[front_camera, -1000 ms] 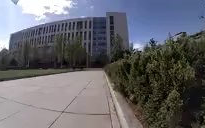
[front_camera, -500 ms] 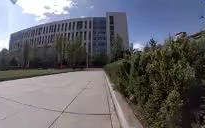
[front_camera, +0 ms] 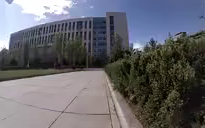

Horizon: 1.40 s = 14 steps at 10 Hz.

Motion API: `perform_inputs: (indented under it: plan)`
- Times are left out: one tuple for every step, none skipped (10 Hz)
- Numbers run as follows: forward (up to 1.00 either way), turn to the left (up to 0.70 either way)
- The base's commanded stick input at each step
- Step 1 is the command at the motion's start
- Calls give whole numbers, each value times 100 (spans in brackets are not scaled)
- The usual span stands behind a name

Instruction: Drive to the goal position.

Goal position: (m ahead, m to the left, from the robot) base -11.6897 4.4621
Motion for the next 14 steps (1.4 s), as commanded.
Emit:
perform_inputs:
  plan:
    - [4,0]
    - [4,0]
    - [4,0]
    - [4,0]
    - [4,0]
    - [4,0]
    - [5,0]
    - [4,0]
    - [4,0]
    - [4,0]
    - [4,0]
    - [4,0]
    - [4,0]
    - [4,0]
